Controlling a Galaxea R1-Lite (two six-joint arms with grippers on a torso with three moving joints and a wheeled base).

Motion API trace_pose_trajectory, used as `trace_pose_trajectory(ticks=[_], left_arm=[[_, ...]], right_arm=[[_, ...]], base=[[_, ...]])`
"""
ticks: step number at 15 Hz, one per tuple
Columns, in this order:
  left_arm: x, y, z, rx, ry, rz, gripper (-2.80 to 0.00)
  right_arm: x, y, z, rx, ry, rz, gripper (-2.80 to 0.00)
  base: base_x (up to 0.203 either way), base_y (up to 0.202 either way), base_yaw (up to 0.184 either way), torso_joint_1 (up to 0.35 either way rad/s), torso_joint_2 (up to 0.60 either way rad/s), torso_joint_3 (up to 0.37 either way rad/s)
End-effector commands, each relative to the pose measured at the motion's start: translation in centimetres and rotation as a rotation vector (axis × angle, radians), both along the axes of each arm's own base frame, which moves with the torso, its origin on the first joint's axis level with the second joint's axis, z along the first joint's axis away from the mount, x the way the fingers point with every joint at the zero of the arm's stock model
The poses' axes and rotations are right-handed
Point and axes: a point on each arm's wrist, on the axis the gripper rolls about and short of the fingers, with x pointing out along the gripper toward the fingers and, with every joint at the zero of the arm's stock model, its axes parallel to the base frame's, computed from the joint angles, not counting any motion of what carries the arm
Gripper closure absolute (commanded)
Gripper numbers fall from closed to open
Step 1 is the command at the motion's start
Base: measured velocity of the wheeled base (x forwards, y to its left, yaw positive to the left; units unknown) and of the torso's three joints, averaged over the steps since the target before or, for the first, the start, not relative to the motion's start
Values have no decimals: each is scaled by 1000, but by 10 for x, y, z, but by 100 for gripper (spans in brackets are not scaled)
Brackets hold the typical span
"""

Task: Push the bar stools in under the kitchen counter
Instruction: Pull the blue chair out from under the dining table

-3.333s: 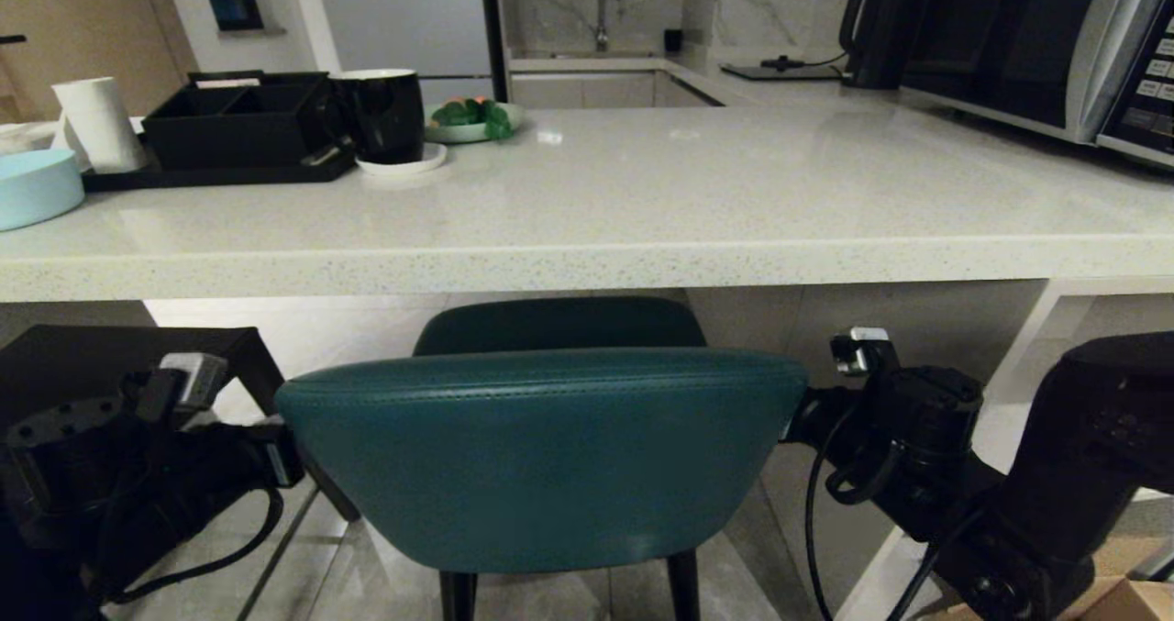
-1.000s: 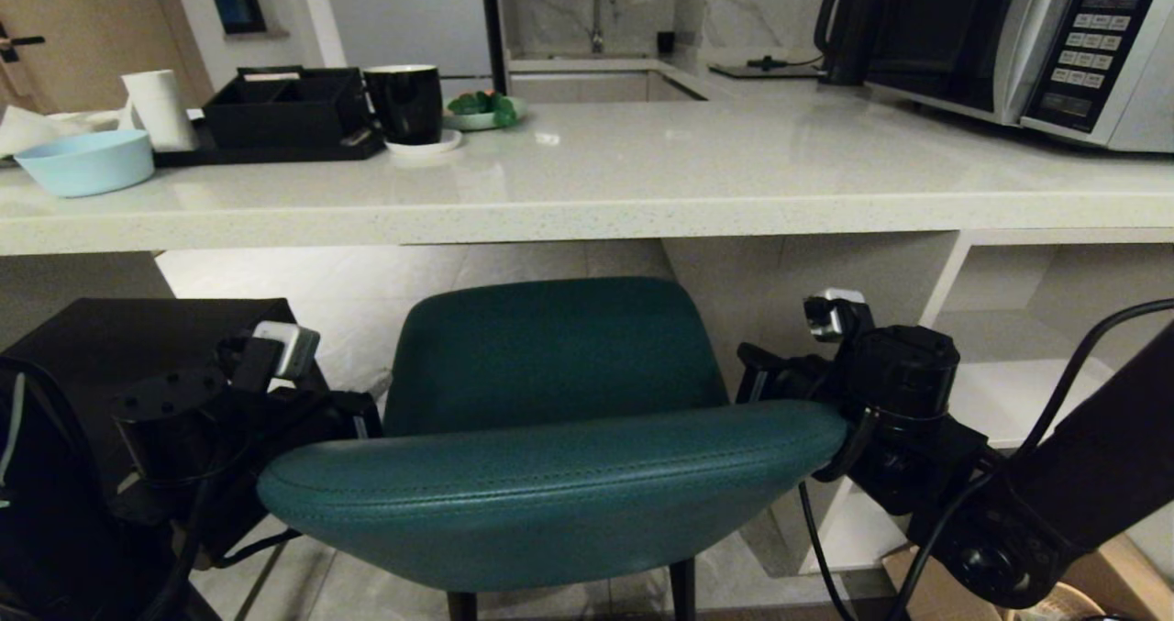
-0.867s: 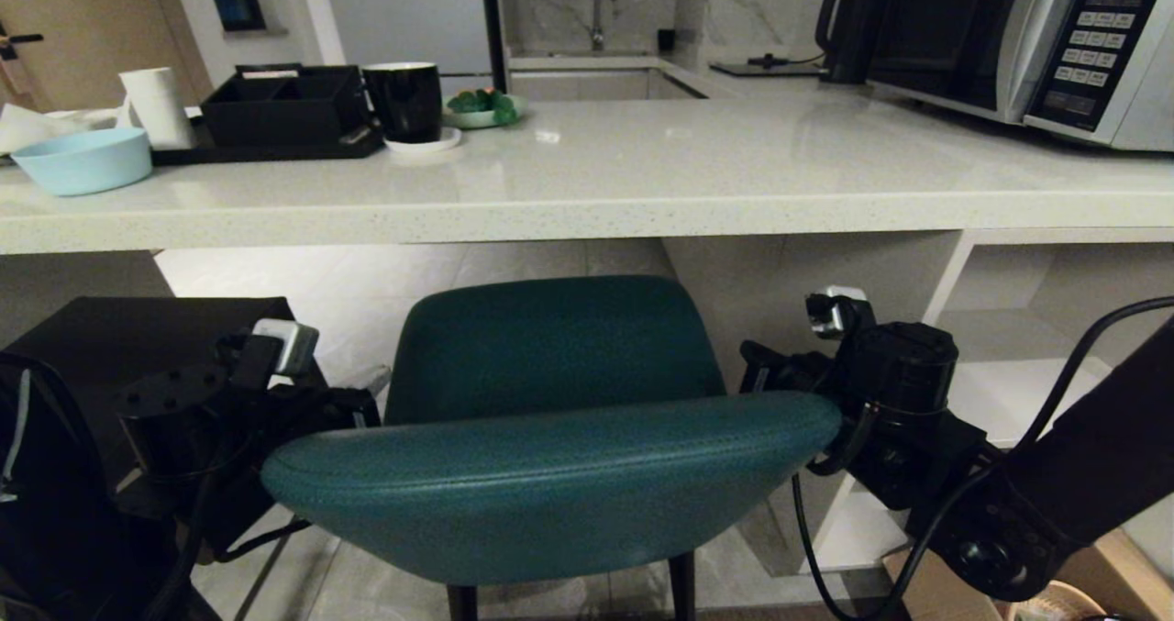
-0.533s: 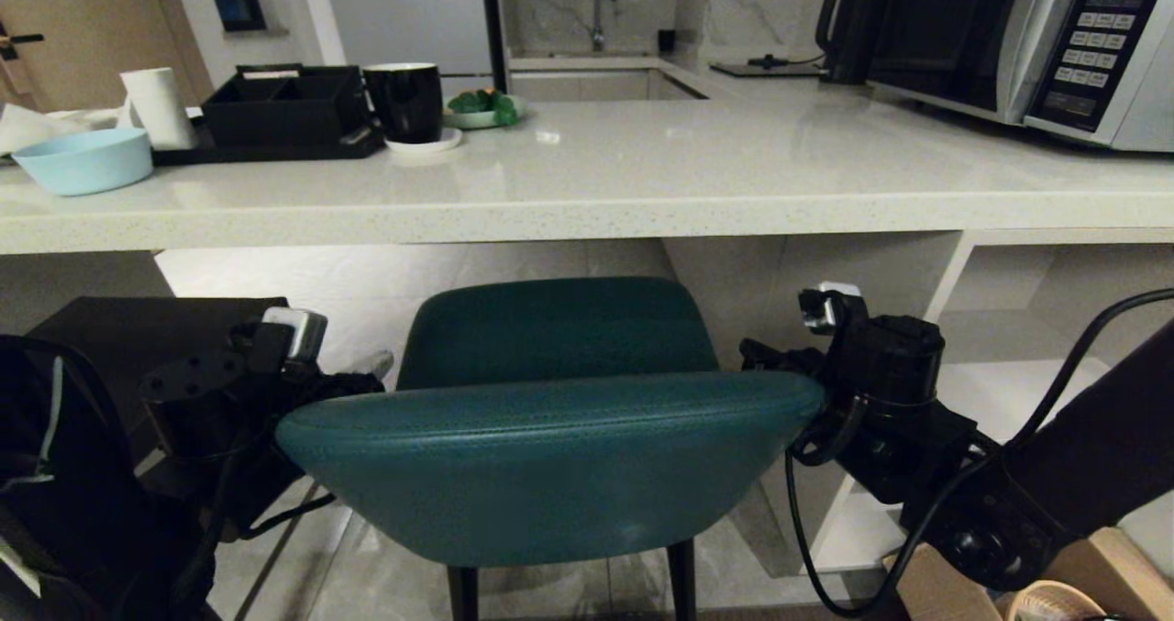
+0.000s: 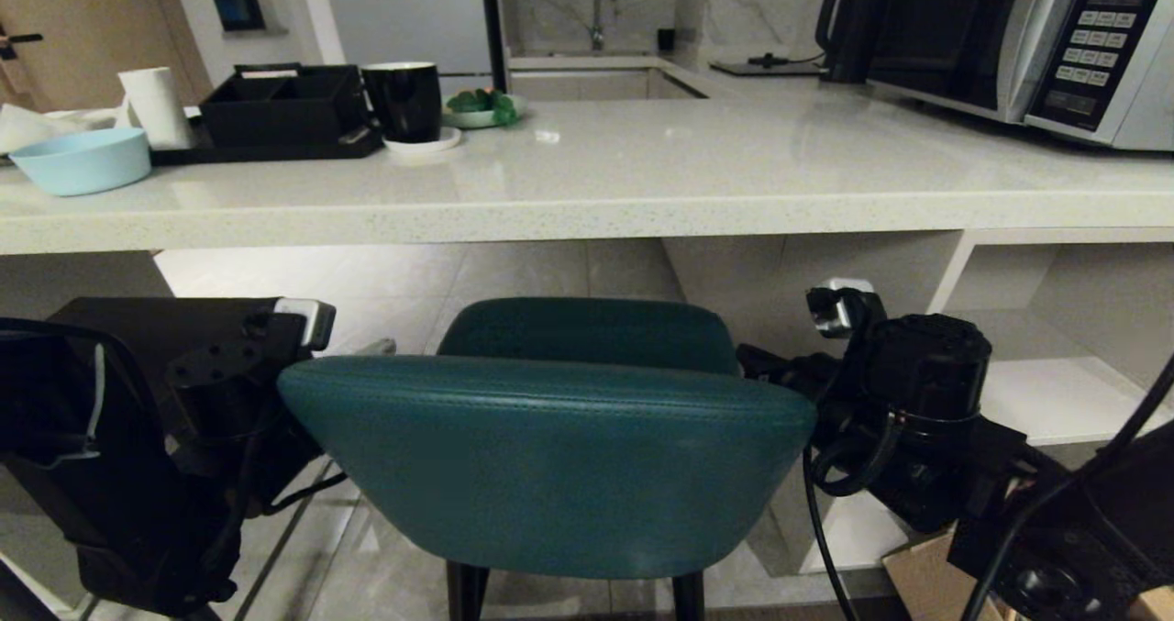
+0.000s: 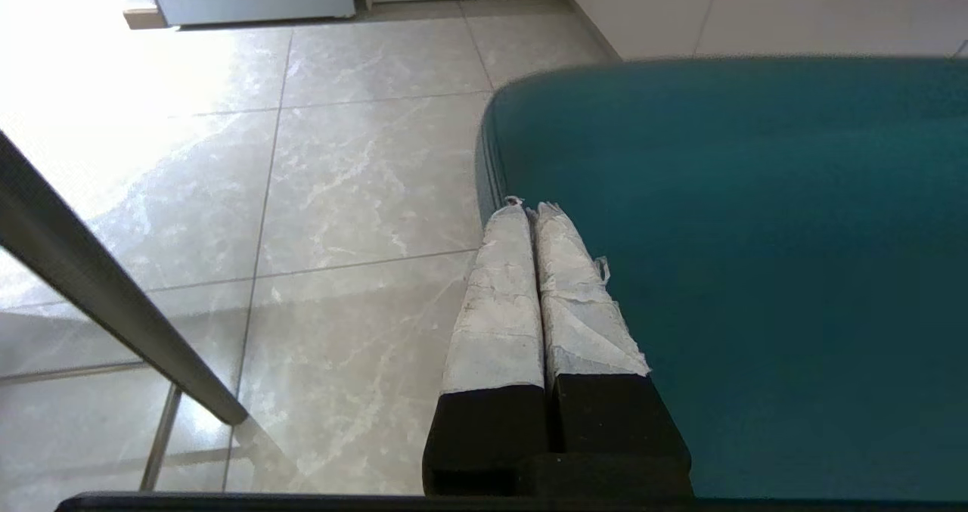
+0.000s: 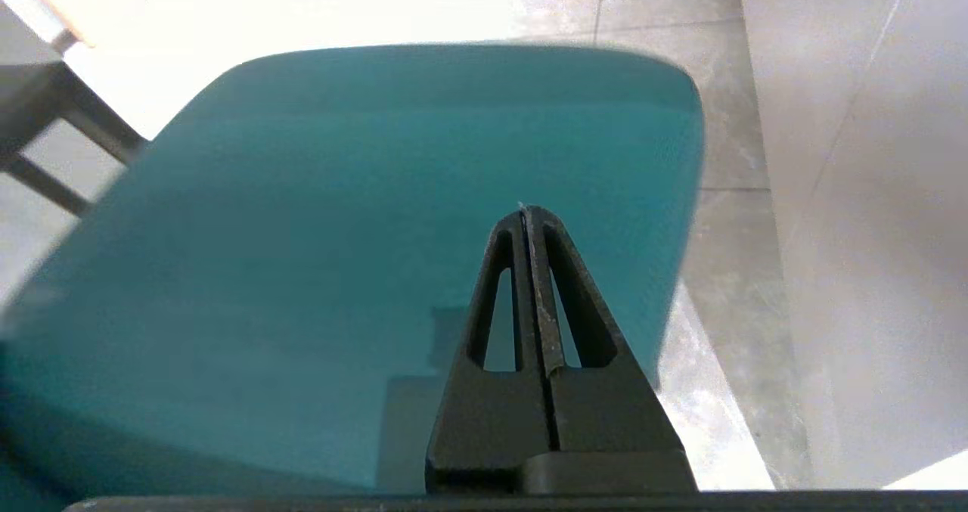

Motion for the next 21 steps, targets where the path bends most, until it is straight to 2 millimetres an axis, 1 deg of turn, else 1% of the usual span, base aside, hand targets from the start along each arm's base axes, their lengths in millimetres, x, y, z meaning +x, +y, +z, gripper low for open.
trace_pose_trajectory(ticks=[1, 3, 5, 7, 9, 10, 11, 14, 16, 19, 21], left_arm=[[2, -3, -1, -1, -4, -11, 0], [-4, -8, -2, 1, 6, -28, 0], [-15, -9, -1, 4, 23, -40, 0], [-36, -12, -1, 11, 56, -65, 0], [-59, -15, -9, 25, 122, -98, 0], [-67, -18, -9, 30, 134, -93, 0], [-68, -21, -8, 33, 129, -70, 0], [-58, -26, -14, 50, 132, 0, 0], [-52, -27, -17, 50, 133, 8, 0], [-42, -29, -20, 48, 128, 10, 0], [-42, -31, -21, 49, 128, 3, 0]], right_arm=[[-8, -3, 13, 26, -35, 7, 0], [-8, -3, 15, 32, -40, 7, 0], [-3, -2, 9, 25, -25, -1, 0], [8, -2, 1, 16, -9, -19, 0], [21, 1, -5, 13, -5, -35, 0], [24, 2, -6, 13, -5, -37, 0], [24, 2, -7, 11, -2, -35, 0], [22, 5, -9, 7, 3, -26, 0], [19, 7, -8, 6, 2, -20, 0], [7, 9, -13, -11, 22, -11, 0], [6, 9, -12, -8, 20, -12, 0]], base=[[0, 0, 0, 0, 0, 0], [0, 0, 0, 0, 0, 0], [0, 0, 0, 0, 0, 0], [0, 0, 0, 0, 0, 0], [0, 0, 0, 0, 0, 0], [0, 0, 0, 0, 0, 0], [0, 0, 0, 0, 0, 0], [0, 0, 0, 0, 0, 0], [0, 0, 0, 0, 0, 0], [0, 0, 0, 0, 0, 0], [0, 0, 0, 0, 0, 0]])
